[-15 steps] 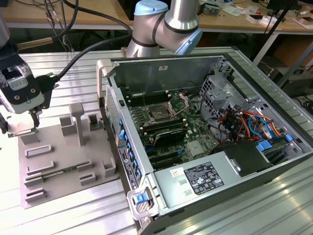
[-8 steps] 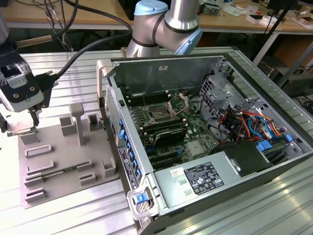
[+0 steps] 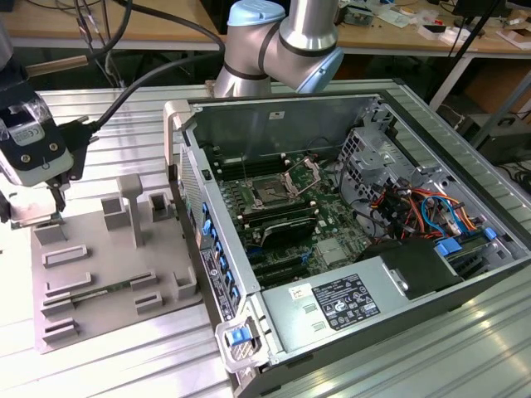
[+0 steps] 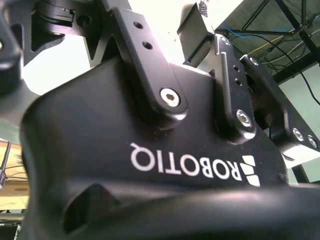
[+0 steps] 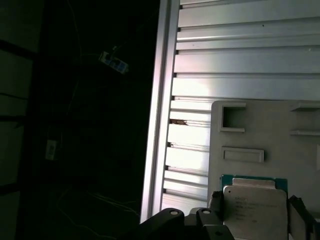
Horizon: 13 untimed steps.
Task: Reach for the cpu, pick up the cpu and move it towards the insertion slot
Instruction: 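Pick up the cpu and move it towards the insertion slot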
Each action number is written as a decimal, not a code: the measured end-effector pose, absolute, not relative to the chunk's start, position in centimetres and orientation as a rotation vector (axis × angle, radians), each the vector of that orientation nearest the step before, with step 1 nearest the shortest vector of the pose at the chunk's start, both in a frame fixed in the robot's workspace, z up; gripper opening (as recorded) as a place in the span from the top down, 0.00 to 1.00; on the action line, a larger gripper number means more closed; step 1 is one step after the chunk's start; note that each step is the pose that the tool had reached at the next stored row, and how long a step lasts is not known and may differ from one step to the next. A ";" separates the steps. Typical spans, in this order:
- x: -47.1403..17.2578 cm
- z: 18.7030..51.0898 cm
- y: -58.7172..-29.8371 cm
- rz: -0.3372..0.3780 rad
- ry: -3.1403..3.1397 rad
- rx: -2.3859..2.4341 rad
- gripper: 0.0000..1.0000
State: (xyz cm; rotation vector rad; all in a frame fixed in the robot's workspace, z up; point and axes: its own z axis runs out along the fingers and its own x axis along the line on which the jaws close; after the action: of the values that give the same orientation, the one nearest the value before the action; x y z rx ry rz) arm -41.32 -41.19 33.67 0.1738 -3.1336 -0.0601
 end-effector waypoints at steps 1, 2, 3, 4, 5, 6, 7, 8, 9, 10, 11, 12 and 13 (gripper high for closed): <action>-41.3 33.7 -41.2 -0.060 -3.134 0.174 0.45; -41.3 33.8 -41.2 -0.060 -3.134 0.174 0.45; -41.3 33.9 -41.2 -0.060 -3.134 0.174 0.45; -41.3 34.0 -41.2 -0.060 -3.134 0.174 0.45; -41.3 34.0 -41.2 -0.060 -3.134 0.174 0.45; -41.3 34.1 -41.2 -0.060 -3.134 0.174 0.45; -41.3 34.2 -41.2 -0.060 -3.134 0.174 0.45; -41.3 34.3 -41.2 -0.060 -3.134 0.174 0.45; -41.3 34.3 -41.2 -0.060 -3.134 0.174 0.45; -41.3 34.3 -41.2 -0.060 -3.134 0.174 0.45; -41.3 34.4 -41.2 -0.060 -3.134 0.174 0.45; -41.3 34.4 -41.2 -0.060 -3.134 0.174 0.45; -41.3 34.5 -41.2 -0.060 -3.134 0.174 0.45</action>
State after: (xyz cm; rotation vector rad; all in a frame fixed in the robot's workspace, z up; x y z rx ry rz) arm -41.31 -41.19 34.48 0.1739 -3.1335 -0.0600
